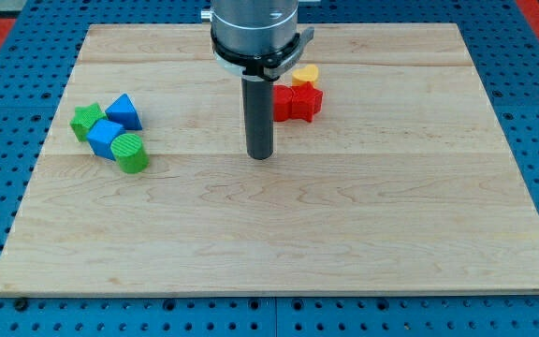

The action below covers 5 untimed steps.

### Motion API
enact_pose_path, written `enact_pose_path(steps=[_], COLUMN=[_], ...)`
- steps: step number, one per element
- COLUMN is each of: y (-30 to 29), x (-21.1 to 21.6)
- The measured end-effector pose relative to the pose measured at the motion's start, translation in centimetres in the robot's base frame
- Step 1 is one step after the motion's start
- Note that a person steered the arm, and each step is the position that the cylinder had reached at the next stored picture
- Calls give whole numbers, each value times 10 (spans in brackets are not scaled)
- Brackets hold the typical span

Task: Slide the yellow hexagon to the to left

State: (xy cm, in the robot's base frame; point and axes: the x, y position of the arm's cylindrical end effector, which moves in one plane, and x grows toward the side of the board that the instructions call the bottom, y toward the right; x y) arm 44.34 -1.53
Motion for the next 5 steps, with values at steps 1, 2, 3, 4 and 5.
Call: enact_pose_path(steps=[1, 2, 3, 4, 5], y=[0, 0, -6, 9, -27], x=[6, 28, -41, -84, -115])
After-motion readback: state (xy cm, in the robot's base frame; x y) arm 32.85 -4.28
